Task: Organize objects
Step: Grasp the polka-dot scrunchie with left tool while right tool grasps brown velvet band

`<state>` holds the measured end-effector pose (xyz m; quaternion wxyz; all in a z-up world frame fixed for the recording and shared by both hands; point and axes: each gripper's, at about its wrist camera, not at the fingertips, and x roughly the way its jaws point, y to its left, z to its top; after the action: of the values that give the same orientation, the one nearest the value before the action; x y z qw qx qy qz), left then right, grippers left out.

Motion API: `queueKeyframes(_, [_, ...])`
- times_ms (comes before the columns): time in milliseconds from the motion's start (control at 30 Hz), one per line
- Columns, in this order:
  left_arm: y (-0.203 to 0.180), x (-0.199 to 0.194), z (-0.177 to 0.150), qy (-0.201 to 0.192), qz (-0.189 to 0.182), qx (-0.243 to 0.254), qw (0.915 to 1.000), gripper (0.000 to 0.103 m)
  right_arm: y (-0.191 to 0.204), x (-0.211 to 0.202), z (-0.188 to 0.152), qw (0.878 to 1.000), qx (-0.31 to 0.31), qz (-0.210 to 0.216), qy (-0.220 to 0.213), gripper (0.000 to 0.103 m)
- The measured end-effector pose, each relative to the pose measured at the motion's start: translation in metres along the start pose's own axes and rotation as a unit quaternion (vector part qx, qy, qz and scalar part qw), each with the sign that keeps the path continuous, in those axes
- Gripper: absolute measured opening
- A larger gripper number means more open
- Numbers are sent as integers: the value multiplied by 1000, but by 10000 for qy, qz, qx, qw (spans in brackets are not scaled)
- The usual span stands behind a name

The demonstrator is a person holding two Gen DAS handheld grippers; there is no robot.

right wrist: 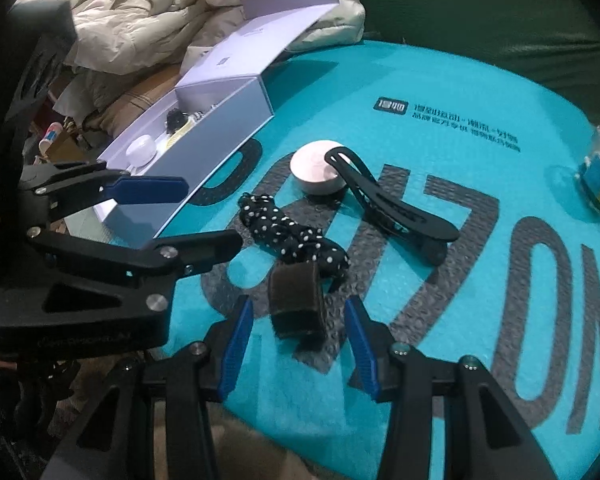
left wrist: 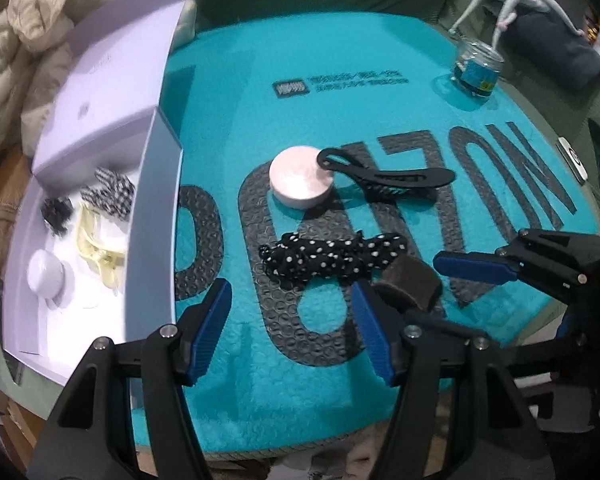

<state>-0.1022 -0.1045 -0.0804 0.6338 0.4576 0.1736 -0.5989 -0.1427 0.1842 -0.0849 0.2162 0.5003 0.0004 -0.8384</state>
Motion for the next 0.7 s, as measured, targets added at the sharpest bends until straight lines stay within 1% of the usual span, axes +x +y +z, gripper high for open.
queueKeyframes(67, [4, 7, 2, 85, -141, -155, 9997, 61, -4, 5, 1, 10000, 78, 3, 7, 30])
queueKeyframes(100, [5, 10, 2, 95, -230, -207, 9995, 61, -6, 6, 0, 9999, 103, -13, -1, 29])
queueKeyframes(233, [-2, 14, 5, -6, -422, -155, 9990, 61, -11, 4, -3, 9998, 152, -63, -60, 28])
queueKeyframes(367, [-17, 15, 10, -182, -452, 87, 9988, 61, -22, 3, -8, 9991, 364, -188, -64, 28])
queueKeyframes(467, [-23, 24, 15, -128, -491, 152, 9986, 61, -31, 2, -14, 9980, 542, -314, -64, 28])
queueKeyframes(567, [-25, 32, 19, -97, -382, 222, 9990, 61, -38, 3, -22, 9966, 730, -385, -72, 28])
queueKeyframes(700, [-34, 36, 19, -153, -225, 531, 9982, 61, -39, 0, -28, 9960, 756, -427, -194, 28])
